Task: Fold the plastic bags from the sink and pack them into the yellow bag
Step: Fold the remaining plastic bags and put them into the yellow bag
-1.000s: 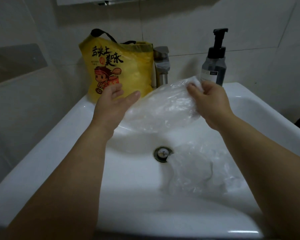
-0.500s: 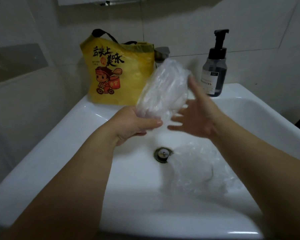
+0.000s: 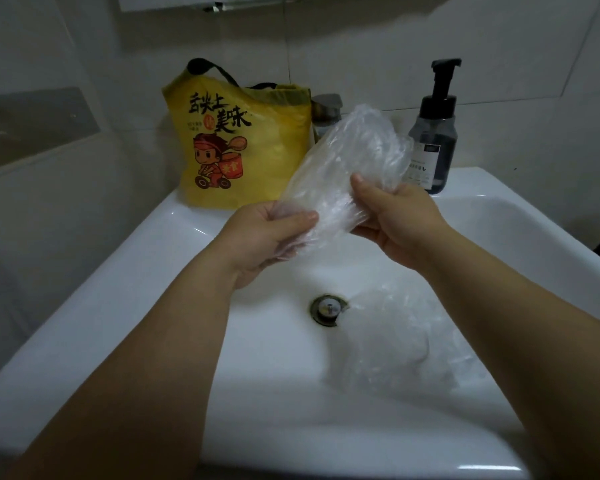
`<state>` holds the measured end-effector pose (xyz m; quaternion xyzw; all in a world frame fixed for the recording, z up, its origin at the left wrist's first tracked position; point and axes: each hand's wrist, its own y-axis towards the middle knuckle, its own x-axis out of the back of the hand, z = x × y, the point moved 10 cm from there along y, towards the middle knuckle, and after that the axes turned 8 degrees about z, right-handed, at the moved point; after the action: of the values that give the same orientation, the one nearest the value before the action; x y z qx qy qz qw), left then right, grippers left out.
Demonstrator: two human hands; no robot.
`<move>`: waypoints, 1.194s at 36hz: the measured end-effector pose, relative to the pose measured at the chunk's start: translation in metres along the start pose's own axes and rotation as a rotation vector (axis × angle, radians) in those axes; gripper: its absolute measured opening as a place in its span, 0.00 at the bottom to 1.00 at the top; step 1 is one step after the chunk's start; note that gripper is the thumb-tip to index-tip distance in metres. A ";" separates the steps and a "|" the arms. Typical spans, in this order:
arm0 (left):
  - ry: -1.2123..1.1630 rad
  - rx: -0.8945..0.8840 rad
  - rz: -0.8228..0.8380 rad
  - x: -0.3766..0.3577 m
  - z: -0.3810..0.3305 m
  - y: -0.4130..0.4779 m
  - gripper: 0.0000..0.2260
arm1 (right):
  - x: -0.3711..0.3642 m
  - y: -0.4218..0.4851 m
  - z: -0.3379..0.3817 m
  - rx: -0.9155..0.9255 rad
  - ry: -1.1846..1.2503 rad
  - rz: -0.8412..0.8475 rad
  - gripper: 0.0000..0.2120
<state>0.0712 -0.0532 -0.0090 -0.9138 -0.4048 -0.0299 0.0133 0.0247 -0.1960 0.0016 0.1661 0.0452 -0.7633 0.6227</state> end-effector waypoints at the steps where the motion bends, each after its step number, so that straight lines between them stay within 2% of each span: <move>1: -0.018 -0.009 0.026 -0.002 -0.001 0.000 0.06 | 0.001 0.000 0.000 -0.002 -0.028 -0.006 0.11; 2: -0.022 -0.003 0.059 -0.005 -0.001 -0.001 0.04 | 0.002 0.001 -0.002 -0.002 -0.060 -0.015 0.11; 4: 0.015 0.047 0.108 -0.012 0.006 -0.001 0.09 | 0.002 0.001 -0.002 0.013 -0.101 -0.038 0.11; 6: 0.055 0.056 0.124 -0.018 0.009 -0.001 0.06 | -0.001 0.001 -0.002 0.029 -0.051 -0.018 0.16; 8: 0.019 0.023 0.112 -0.021 0.005 0.001 0.03 | -0.012 0.003 -0.007 -0.022 0.022 0.108 0.27; 10: -0.039 -0.025 0.106 -0.024 -0.002 0.002 0.08 | -0.027 0.001 -0.025 -0.184 0.029 0.260 0.39; 11: -0.058 -0.040 0.115 -0.025 -0.004 0.002 0.09 | -0.034 -0.003 -0.038 -0.277 0.007 0.323 0.42; 12: -0.053 -0.043 0.136 -0.028 -0.004 0.002 0.09 | -0.040 -0.008 -0.051 -0.355 -0.036 0.378 0.41; 14: 0.025 -0.022 0.197 -0.036 0.000 0.000 0.08 | -0.054 -0.017 -0.066 -0.428 -0.124 0.468 0.33; 16: 0.083 0.020 0.229 -0.040 0.007 0.000 0.09 | -0.061 -0.016 -0.065 -0.392 -0.101 0.469 0.24; 19: 0.054 0.040 0.206 -0.037 0.010 0.001 0.07 | -0.059 -0.012 -0.052 -0.341 -0.010 0.415 0.18; 22: 0.069 0.076 0.222 -0.034 0.014 0.001 0.05 | -0.043 -0.006 -0.033 -0.298 0.097 0.344 0.18; 25: 0.115 0.130 0.277 -0.037 0.022 -0.001 0.07 | -0.020 0.000 -0.007 -0.203 0.224 0.257 0.18; 29: 0.141 0.189 0.241 -0.030 0.028 -0.002 0.05 | -0.005 0.000 -0.005 -0.200 0.199 0.173 0.19; 31: 0.203 0.205 0.247 -0.028 0.031 -0.003 0.07 | -0.007 0.000 -0.010 -0.218 0.163 0.194 0.22; 33: 0.221 0.185 0.275 -0.030 0.028 -0.005 0.14 | -0.012 -0.001 -0.013 -0.229 0.103 0.242 0.25; 36: 0.090 0.131 0.236 -0.026 0.015 -0.002 0.20 | -0.020 -0.005 -0.019 -0.278 -0.010 0.330 0.26; 40: 0.047 0.095 0.102 -0.013 0.010 0.001 0.09 | -0.032 -0.013 -0.030 -0.344 -0.123 0.435 0.24; 43: -0.008 0.084 -0.014 0.000 0.012 0.004 0.03 | -0.031 -0.012 -0.032 -0.346 -0.149 0.399 0.17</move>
<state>0.0748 -0.0552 -0.0209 -0.9098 -0.4120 -0.0094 0.0499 0.0251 -0.1559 -0.0204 0.0061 0.0953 -0.6164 0.7816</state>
